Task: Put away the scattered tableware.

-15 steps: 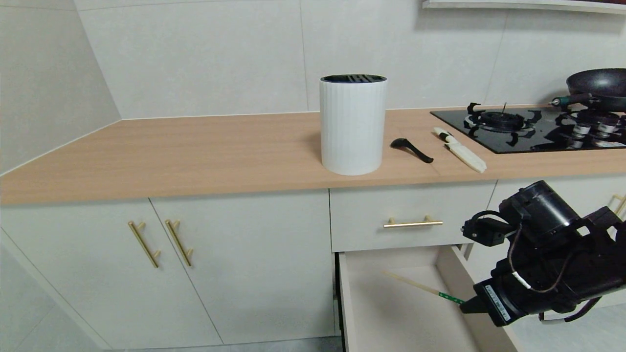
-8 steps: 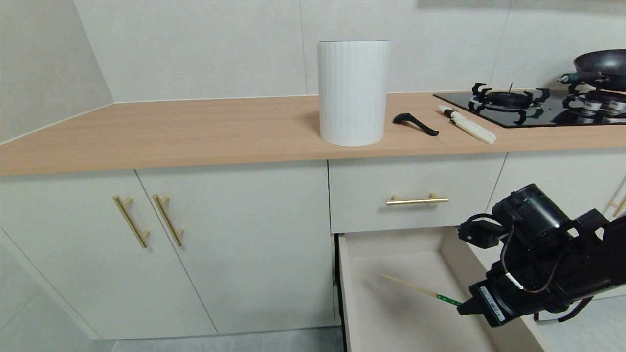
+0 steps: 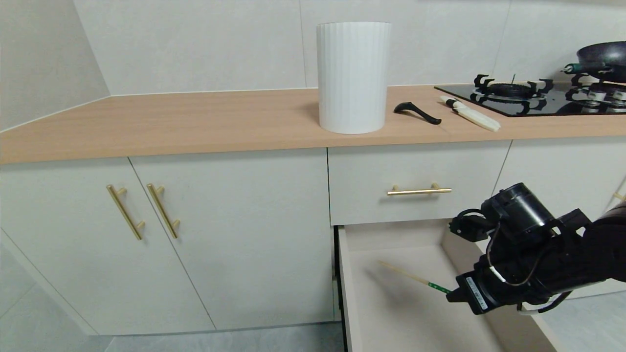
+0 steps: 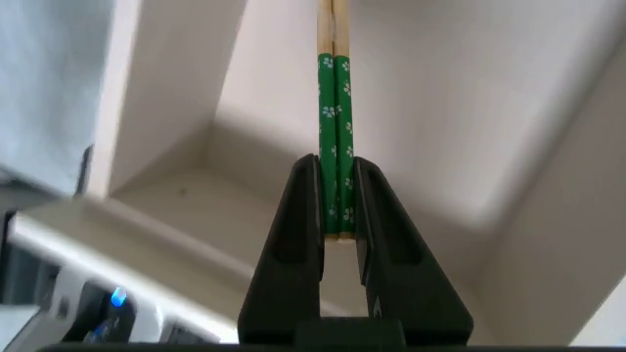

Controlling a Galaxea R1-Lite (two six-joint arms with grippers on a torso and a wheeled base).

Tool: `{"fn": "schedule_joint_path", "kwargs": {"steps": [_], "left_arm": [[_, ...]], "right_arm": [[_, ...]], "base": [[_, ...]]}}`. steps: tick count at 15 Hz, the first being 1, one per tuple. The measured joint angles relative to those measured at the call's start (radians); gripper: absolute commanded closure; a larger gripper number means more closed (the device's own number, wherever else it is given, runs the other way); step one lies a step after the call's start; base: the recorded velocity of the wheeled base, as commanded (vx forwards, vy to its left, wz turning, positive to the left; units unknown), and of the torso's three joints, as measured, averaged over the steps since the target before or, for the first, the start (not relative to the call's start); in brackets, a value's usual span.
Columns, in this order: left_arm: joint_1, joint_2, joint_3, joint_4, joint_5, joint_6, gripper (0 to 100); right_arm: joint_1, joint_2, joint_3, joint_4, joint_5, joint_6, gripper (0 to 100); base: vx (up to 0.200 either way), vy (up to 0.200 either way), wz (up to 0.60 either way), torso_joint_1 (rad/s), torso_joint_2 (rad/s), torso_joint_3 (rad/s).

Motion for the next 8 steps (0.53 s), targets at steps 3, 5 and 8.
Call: {"fn": "schedule_joint_path", "kwargs": {"steps": [3,5,8], "left_arm": [[0.0,0.0,0.0,0.0,0.0,0.0,0],[0.0,0.0,0.0,0.0,0.0,0.0,0],[0.0,0.0,0.0,0.0,0.0,0.0,0]], "right_arm": [[0.009,0.096,-0.019,-0.123,-0.034,0.141,100],[0.02,0.174,-0.03,-0.211,-0.035,0.222,100],[0.043,0.294,-0.033,-0.314,-0.039,0.275,100]], "base": [[0.0,0.0,0.0,0.0,0.0,0.0],[0.0,0.0,0.0,0.0,0.0,0.0],[0.0,0.0,0.0,0.0,0.0,0.0]]}}
